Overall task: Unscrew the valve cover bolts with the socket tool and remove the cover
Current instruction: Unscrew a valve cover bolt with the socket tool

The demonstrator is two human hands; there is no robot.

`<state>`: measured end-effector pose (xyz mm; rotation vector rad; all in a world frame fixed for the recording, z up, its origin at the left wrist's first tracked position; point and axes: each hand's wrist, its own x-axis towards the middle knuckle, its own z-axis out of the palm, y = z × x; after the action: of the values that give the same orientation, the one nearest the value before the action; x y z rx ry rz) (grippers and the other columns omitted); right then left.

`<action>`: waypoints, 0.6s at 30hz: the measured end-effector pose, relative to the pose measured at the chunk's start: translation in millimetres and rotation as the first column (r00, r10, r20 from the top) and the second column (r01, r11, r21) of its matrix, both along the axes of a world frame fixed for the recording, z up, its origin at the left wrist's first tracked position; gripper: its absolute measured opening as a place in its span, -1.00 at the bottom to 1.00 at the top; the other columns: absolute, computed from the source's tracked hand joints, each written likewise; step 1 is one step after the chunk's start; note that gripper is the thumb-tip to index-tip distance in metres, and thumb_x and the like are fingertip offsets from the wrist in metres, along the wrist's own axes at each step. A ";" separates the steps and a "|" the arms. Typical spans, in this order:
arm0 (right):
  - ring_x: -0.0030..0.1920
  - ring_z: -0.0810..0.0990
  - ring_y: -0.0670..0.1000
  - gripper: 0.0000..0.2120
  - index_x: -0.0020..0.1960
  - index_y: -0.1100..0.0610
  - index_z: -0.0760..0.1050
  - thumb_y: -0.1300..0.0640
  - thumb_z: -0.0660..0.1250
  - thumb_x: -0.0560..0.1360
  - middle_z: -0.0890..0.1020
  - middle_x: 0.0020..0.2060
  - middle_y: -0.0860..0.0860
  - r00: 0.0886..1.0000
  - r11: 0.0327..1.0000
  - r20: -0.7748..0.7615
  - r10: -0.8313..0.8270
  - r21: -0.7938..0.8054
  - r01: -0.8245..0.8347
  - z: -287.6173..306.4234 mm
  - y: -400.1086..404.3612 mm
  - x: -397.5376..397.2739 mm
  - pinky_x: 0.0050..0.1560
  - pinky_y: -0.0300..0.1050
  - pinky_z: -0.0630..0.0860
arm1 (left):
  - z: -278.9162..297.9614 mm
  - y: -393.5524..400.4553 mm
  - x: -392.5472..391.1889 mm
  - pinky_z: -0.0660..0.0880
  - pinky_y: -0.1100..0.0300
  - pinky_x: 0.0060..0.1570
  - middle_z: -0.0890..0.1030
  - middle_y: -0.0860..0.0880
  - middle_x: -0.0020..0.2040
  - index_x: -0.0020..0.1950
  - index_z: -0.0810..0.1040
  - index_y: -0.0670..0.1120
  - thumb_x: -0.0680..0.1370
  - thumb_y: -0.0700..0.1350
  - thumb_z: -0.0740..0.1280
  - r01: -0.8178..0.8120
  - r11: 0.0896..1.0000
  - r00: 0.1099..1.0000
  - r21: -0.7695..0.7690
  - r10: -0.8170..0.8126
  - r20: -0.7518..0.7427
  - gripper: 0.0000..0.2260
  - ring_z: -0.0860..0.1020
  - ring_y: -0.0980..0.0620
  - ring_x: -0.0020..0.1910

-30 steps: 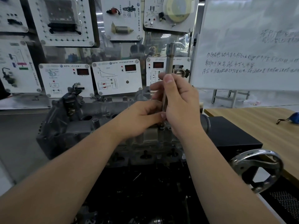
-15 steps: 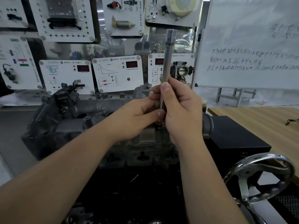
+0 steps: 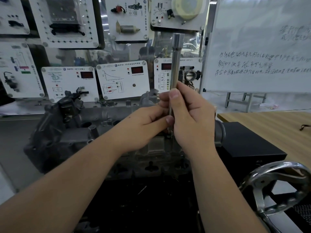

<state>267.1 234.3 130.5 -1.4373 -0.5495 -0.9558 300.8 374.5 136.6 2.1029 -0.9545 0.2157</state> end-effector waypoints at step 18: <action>-0.19 0.68 -0.11 -0.85 -0.10 -0.30 0.61 -0.05 0.33 0.53 0.69 -0.24 -0.12 0.992 0.993 -0.079 -0.095 0.060 0.100 4.4 12.8 -2.8 -0.18 -0.13 0.57 | 2.9 -3.2 -8.0 0.52 -0.25 0.24 0.70 -0.17 0.13 0.29 0.59 -0.16 0.71 -0.02 0.25 -0.032 0.998 0.998 -0.052 0.029 -0.053 -0.72 0.64 -0.19 0.18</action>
<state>264.3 247.1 135.0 -1.4470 -0.3926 -0.9832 292.8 371.4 139.6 2.0661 -0.8772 0.1988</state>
